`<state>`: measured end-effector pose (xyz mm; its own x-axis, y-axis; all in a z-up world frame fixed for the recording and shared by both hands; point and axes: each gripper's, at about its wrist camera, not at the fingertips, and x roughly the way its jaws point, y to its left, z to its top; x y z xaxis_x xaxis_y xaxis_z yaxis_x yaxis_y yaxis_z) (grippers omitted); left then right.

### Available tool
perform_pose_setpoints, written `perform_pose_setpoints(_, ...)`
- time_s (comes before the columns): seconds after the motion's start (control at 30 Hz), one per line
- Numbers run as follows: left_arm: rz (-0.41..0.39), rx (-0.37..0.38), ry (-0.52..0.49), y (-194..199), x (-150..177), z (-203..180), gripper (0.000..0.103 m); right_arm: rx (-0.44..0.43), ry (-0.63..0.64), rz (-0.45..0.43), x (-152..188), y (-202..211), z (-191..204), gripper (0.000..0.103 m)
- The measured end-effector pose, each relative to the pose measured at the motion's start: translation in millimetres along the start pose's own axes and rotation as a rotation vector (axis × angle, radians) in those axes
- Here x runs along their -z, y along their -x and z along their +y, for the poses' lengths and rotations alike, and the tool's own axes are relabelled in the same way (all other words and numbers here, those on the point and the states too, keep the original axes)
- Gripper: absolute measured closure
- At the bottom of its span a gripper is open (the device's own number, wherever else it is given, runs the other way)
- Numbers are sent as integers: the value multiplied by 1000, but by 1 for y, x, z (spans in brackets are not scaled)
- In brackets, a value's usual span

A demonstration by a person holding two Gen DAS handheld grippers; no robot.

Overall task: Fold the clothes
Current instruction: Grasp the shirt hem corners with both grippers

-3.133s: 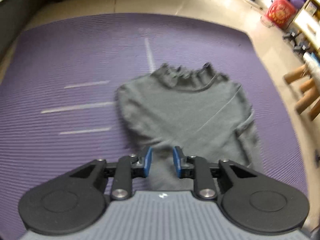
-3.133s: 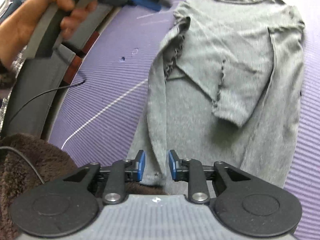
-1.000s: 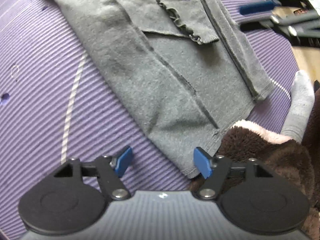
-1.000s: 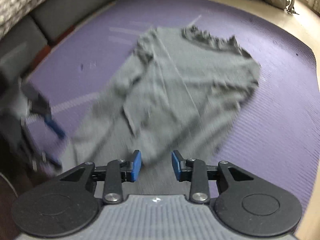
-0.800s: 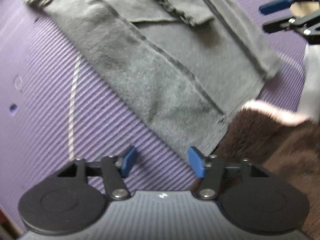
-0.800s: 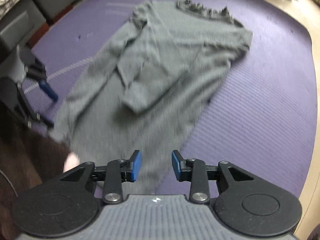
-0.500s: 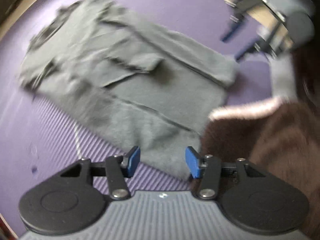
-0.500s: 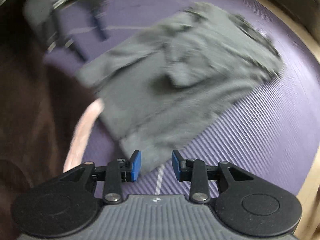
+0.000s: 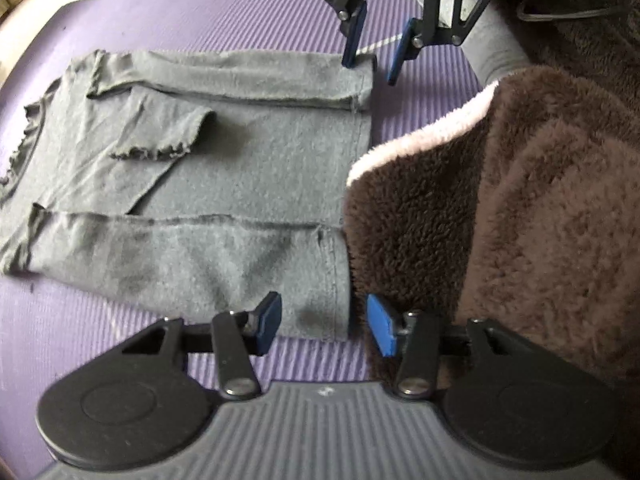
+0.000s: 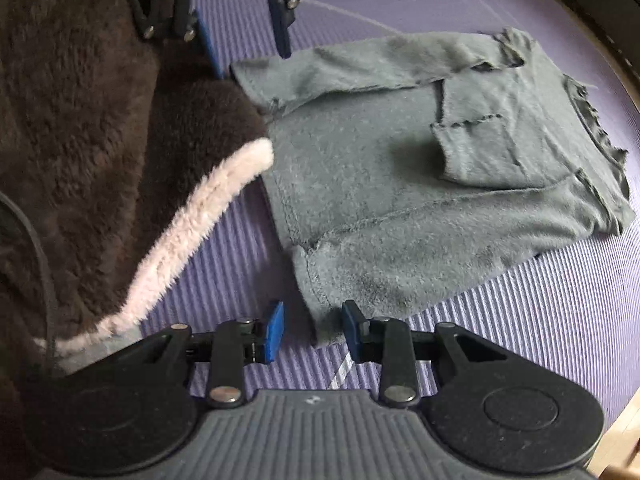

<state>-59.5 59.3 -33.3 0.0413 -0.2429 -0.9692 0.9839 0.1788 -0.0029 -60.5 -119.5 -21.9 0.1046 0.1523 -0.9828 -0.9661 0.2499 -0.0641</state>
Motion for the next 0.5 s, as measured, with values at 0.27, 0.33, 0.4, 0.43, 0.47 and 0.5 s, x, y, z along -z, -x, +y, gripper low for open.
perform_pose_setpoints(0.27, 0, -26, -48, -9, 1, -7, 63, -2, 0, -31, 1, -2, -4, 82)
perform_pose_setpoints(0.33, -5, -36, -47, -9, 1, -6, 73, 11, -20, -42, 1, -1, -7, 92)
perform_pose_setpoints(0.4, -10, -56, -47, -10, 1, -6, 94, 9, -51, -52, 2, 0, -11, 93)
perform_pose_setpoints(0.43, -10, -69, -46, -9, 2, -5, 94, 7, -61, -55, 2, 1, -12, 93)
perform_pose_setpoints(0.47, -14, -68, -32, -9, 2, -4, 94, 4, -66, -57, 3, 1, -12, 93)
perform_pose_setpoints(0.5, -17, -66, -24, -9, 2, -3, 94, -1, -73, -66, 3, 4, -13, 94)
